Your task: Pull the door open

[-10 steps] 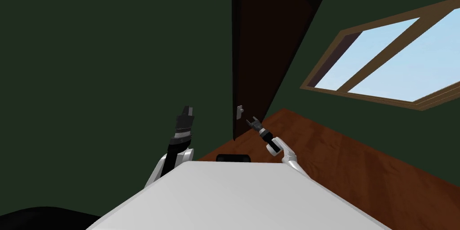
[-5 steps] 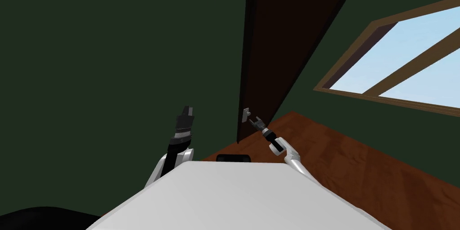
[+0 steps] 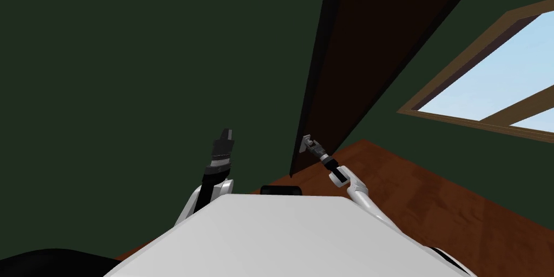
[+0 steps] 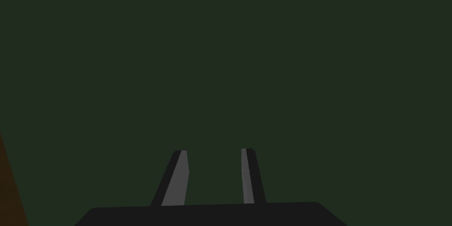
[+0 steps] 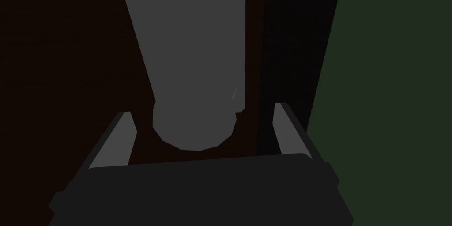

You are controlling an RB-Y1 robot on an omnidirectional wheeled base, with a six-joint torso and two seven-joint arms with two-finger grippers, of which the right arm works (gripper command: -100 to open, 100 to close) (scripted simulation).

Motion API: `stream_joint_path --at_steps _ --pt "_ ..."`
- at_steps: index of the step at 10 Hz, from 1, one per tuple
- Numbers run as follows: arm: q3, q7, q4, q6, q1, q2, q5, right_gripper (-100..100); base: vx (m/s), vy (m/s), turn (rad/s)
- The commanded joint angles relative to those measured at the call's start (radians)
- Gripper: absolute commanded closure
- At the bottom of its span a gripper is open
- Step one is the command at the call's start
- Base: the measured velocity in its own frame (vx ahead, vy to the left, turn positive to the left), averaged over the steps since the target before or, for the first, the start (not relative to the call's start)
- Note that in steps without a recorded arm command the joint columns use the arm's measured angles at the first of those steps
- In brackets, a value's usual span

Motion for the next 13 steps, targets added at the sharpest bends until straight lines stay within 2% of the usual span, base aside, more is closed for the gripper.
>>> stream_joint_path --at_steps 1,2,3,8,13 --pt "-0.012 0.004 0.028 -0.010 -0.013 -0.002 -0.005 -100 0.056 0.033 0.051" --pt "-0.007 0.002 0.015 -0.005 -0.007 -0.001 -0.003 -100 0.011 0.005 0.014" --pt "-0.007 0.002 0.015 -0.005 -0.007 -0.001 -0.003 100 -0.016 -0.011 -0.006" --pt "-0.007 0.002 0.015 -0.005 -0.007 -0.001 -0.003 100 -0.001 -0.001 -0.001" --pt "0.026 -0.098 0.023 0.001 -0.026 0.001 -0.047 100 -0.029 -0.024 -0.010"
